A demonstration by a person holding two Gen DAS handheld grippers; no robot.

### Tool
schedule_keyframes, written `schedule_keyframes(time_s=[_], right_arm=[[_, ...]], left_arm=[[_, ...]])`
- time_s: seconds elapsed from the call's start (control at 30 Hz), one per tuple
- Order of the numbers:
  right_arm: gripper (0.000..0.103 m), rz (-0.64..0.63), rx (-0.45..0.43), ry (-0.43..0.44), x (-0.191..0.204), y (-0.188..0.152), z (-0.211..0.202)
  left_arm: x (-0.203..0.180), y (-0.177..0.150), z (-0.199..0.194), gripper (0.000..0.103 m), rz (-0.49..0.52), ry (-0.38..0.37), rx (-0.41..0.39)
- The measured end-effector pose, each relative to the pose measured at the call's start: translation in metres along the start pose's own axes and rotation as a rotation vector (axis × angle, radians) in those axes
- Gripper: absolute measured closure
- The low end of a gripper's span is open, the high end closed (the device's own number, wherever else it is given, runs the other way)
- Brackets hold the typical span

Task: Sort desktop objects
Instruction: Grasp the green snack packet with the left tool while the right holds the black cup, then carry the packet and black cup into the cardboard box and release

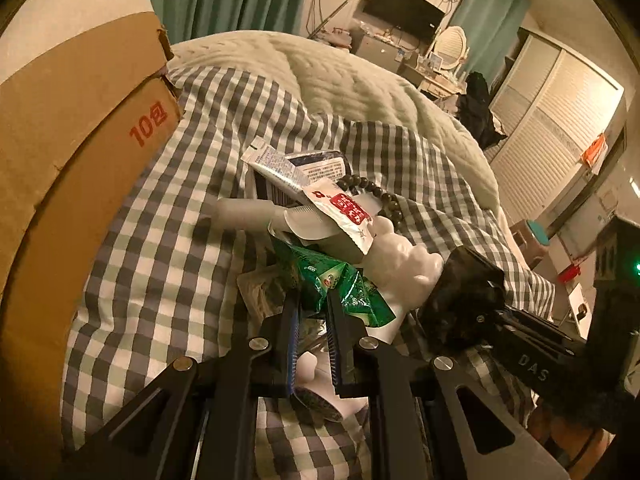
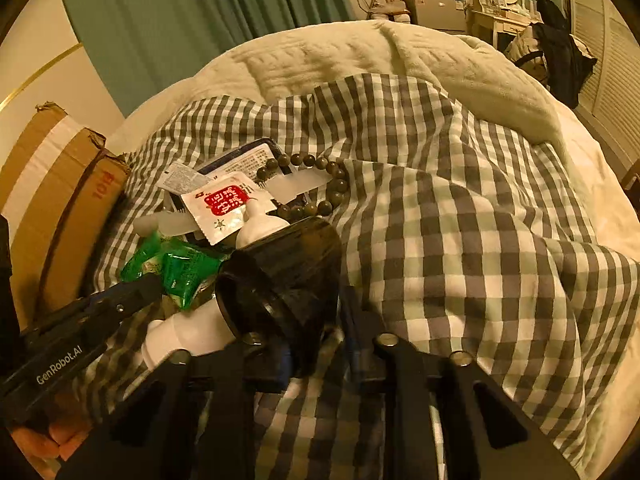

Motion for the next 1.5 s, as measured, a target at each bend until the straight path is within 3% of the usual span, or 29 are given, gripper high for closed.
schedule_keyframes(time_s=[0.07, 0.37, 0.53, 0.7, 0.83, 0.93, 1.1, 1.23, 1.3, 1.33, 1.37, 1.4, 1.47, 1.5], right_arm=[[0.095, -0.008, -0.039, 0.000, 0.001, 0.004, -0.009], [0.095, -0.072, -0.180, -0.013, 0.016, 0.031, -0.064], [0.095, -0.109, -0.240, 0.019, 0.038, 0.054, -0.099], [0.095, -0.223, -0.322, 0.075, 0.089, 0.094, -0.144], [0.095, -0.309, -0.359, 0.161, 0.142, 0.124, -0.163], [0.095, -0.370, -0.369, 0.241, 0.199, 0.155, -0.162], [0.095, -0.428, -0.337, 0.283, 0.267, 0.181, -0.130], [0.092, -0.443, -0.299, 0.267, 0.300, 0.184, -0.095], [0.072, -0.468, -0.297, 0.280, 0.309, 0.179, -0.088], [0.056, -0.479, -0.297, 0.272, 0.310, 0.175, -0.086], [0.045, -0.496, -0.313, 0.247, 0.309, 0.173, -0.086], [0.042, -0.507, -0.328, 0.221, 0.307, 0.172, -0.089], [0.041, -0.514, -0.355, 0.170, 0.296, 0.171, -0.097], [0.041, -0.510, -0.361, 0.166, 0.292, 0.173, -0.100]], left_arm=[[-0.003, 0.002, -0.006, 0.090, 0.007, -0.014, -0.022], [-0.031, 0.025, -0.063, 0.091, 0.067, -0.100, -0.179], [-0.037, 0.054, -0.124, 0.091, 0.064, -0.160, -0.265], [-0.020, 0.099, -0.208, 0.091, 0.004, -0.224, -0.373], [0.022, 0.136, -0.264, 0.091, -0.024, -0.150, -0.472], [0.064, 0.153, -0.279, 0.091, -0.037, -0.048, -0.484], [0.133, 0.156, -0.250, 0.091, -0.073, 0.136, -0.407], [0.167, 0.147, -0.227, 0.091, -0.095, 0.175, -0.359], [0.172, 0.140, -0.216, 0.087, -0.095, 0.152, -0.335], [0.173, 0.138, -0.212, 0.082, -0.090, 0.152, -0.330], [0.173, 0.134, -0.210, 0.067, -0.085, 0.160, -0.327], [0.173, 0.131, -0.205, 0.045, -0.080, 0.186, -0.327], [0.169, 0.128, -0.202, 0.027, -0.078, 0.189, -0.324], [0.166, 0.125, -0.200, 0.025, -0.079, 0.173, -0.315]])
Point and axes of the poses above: each gripper's, at about its wrist camera, not at the fingertips, and z roughly the way its jaws point, x to its left, y to its top, the point moved 8 cm from there along z, roughly the way its jaws point, and after that the axes turned 15 degrees about -z, right-handed, at the moved point
